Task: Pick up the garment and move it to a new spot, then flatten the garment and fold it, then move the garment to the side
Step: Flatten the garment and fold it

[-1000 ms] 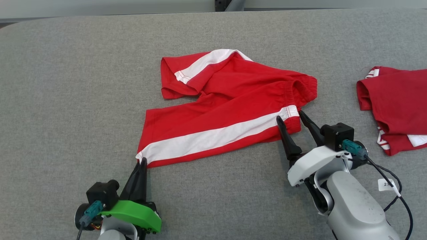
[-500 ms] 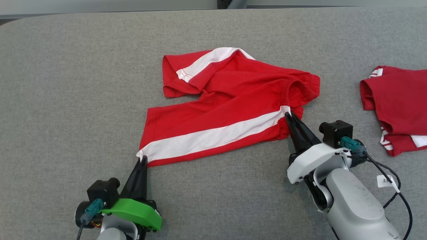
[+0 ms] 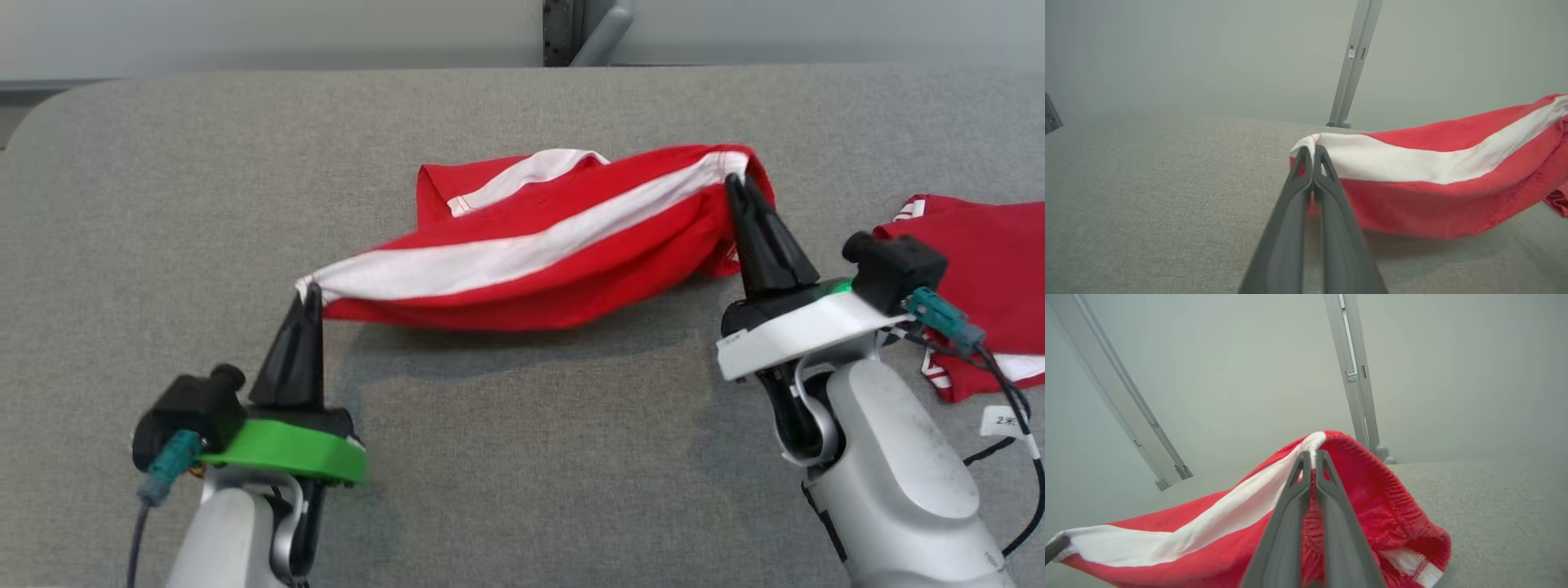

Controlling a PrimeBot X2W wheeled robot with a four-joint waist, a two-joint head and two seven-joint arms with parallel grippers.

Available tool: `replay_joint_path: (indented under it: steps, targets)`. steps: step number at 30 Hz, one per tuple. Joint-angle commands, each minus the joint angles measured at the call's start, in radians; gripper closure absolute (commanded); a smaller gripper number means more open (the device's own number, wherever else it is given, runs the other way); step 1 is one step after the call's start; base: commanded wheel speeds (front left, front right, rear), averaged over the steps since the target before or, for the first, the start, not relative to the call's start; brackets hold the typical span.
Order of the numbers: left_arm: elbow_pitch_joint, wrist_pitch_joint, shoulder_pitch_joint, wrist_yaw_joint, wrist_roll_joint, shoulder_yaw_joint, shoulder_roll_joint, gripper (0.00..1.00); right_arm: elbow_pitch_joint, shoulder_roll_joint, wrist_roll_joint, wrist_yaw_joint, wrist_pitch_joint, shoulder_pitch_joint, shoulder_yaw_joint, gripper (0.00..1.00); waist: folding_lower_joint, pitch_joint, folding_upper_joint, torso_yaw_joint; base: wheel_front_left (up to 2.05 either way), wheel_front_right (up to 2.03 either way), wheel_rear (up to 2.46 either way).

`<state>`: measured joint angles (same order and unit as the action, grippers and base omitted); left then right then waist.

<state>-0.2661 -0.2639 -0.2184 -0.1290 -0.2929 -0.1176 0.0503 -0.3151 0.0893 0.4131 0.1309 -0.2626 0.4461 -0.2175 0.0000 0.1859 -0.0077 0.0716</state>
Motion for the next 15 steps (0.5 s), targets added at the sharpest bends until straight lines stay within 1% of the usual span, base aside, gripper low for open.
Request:
replay_joint_path:
  steps: [1,2,3,5,10,13,15]
  targets:
    - [0.036,0.0,-0.035,-0.002,0.017,0.015,0.025,1.0,0.042,0.009,0.011,-0.001,-0.003,0.011,0.014,1.0,0.0,-0.055,0.0077,0.008,0.0,0.0,0.0]
    - [0.06,0.0,-0.055,-0.002,0.019,0.024,0.036,1.0,0.073,0.01,0.021,-0.001,-0.003,0.02,0.02,1.0,0.0,-0.07,0.0077,0.008,0.0,0.0,0.0]
    - [0.06,0.0,-0.055,-0.002,0.019,0.024,0.036,1.0,0.073,0.01,0.021,-0.001,-0.003,0.02,0.02,1.0,0.0,-0.07,0.0077,0.008,0.0,0.0,0.0]
    - [0.103,0.0,-0.094,-0.002,0.021,0.042,0.066,1.0,0.123,0.017,0.044,-0.001,-0.003,0.038,0.026,1.0,0.0,-0.096,0.0077,0.006,0.0,0.0,0.0]
    - [0.213,0.0,-0.209,-0.002,0.016,0.076,0.18,1.0,0.244,0.05,0.12,-0.001,-0.003,0.097,0.037,1.0,0.0,-0.143,0.0077,-0.004,0.0,0.0,0.0]
    - [0.268,0.0,-0.279,0.0,0.011,0.108,0.256,1.0,0.304,0.078,0.175,-0.001,-0.003,0.137,0.045,1.0,0.0,-0.15,0.0077,-0.011,0.0,0.0,0.0]
    - [0.283,0.014,-0.325,0.001,-0.006,0.123,0.295,1.0,0.328,0.101,0.2,-0.002,0.013,0.154,0.05,1.0,0.0,-0.148,0.0077,-0.015,0.0,0.0,0.0]
